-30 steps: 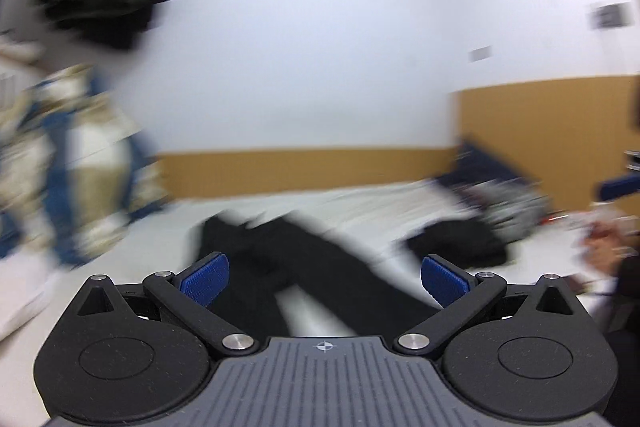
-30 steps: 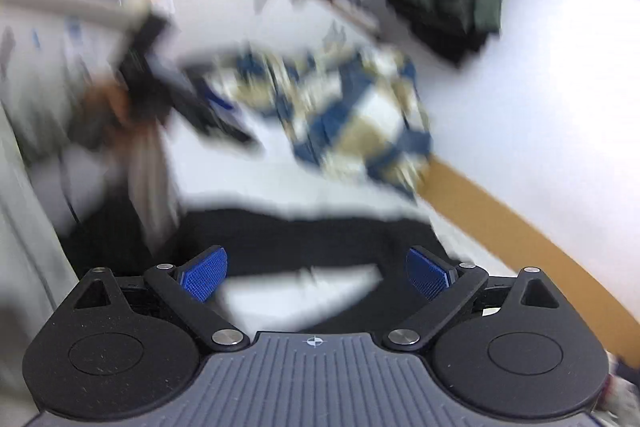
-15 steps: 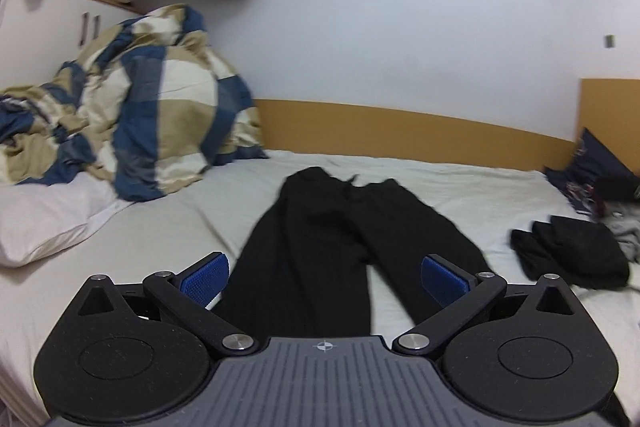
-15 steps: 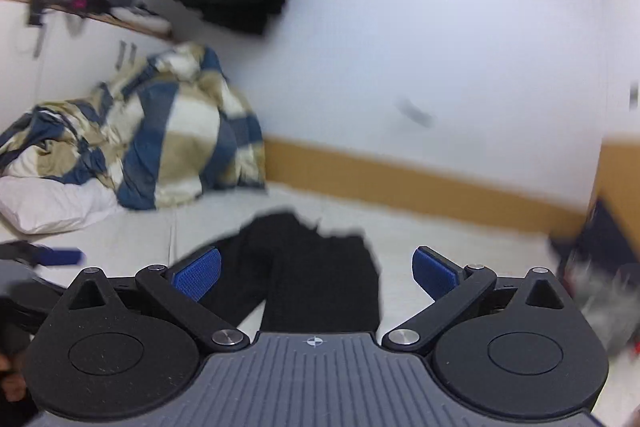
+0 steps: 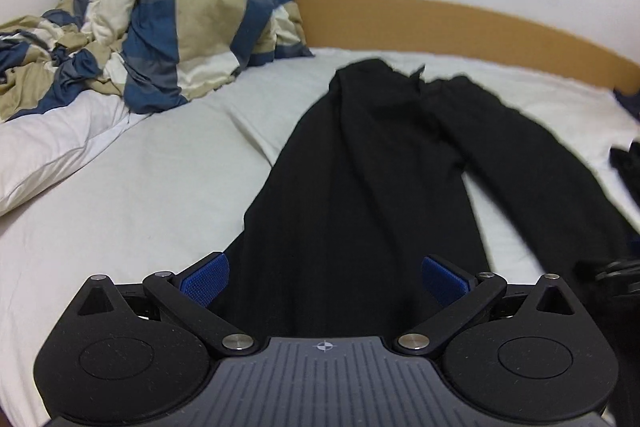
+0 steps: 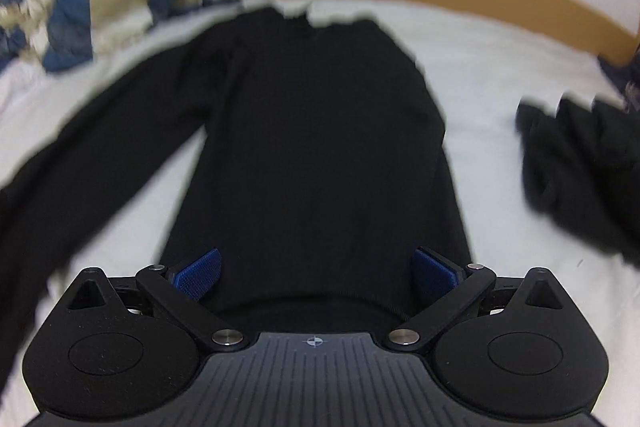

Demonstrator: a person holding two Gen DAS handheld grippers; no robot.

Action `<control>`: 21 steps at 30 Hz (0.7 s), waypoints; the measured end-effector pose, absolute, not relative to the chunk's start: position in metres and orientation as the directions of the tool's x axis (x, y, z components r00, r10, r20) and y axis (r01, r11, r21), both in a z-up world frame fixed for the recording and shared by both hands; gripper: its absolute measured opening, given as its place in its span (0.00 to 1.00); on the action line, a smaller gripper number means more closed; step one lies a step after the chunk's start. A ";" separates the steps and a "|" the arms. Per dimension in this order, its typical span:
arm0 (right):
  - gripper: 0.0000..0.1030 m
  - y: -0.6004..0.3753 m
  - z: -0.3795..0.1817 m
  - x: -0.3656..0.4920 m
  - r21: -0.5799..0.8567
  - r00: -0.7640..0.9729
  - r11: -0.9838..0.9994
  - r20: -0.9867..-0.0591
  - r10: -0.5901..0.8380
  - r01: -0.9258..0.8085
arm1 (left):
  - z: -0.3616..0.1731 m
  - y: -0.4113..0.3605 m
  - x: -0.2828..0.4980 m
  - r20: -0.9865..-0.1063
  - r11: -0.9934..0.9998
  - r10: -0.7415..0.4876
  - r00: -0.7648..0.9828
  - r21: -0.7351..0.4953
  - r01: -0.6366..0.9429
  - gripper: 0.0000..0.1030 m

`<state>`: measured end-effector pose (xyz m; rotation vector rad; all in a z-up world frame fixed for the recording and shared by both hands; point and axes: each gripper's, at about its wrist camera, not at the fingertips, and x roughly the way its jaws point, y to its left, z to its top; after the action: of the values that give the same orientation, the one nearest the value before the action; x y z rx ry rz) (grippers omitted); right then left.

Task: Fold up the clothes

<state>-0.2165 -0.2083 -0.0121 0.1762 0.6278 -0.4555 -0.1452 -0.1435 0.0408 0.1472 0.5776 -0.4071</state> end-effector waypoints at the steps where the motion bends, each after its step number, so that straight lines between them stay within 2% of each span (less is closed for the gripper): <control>1: 1.00 -0.208 -0.013 -0.221 0.027 0.731 0.894 -0.588 -0.347 0.447 | 0.037 -0.146 -0.141 -0.563 0.907 -0.328 0.758 0.035 0.419 0.99; 6: 1.00 -0.196 -0.011 -0.246 0.028 0.720 0.895 -0.606 -0.339 0.445 | 0.024 -0.152 -0.126 -0.599 0.900 -0.313 0.737 0.060 0.431 0.99; 12: 1.00 -0.154 -0.015 -0.333 0.025 0.704 0.894 -0.627 -0.335 0.448 | 0.020 -0.135 -0.119 -0.601 0.881 -0.417 0.682 -0.083 0.466 0.99; 18: 1.00 -0.094 -0.023 -0.429 0.032 0.725 0.917 -0.624 -0.293 0.398 | 0.024 -0.129 -0.133 -0.568 0.851 -0.460 0.682 -0.065 0.521 0.99; 21: 1.00 -0.068 -0.029 -0.458 -0.037 0.713 0.937 -0.639 -0.288 0.346 | 0.027 -0.128 -0.140 -0.549 0.851 -0.459 0.698 -0.046 0.523 0.99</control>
<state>-0.4578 -0.0680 -0.0289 0.0880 0.6932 -0.3520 -0.1403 -0.1282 0.0273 0.1168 0.5797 -0.5489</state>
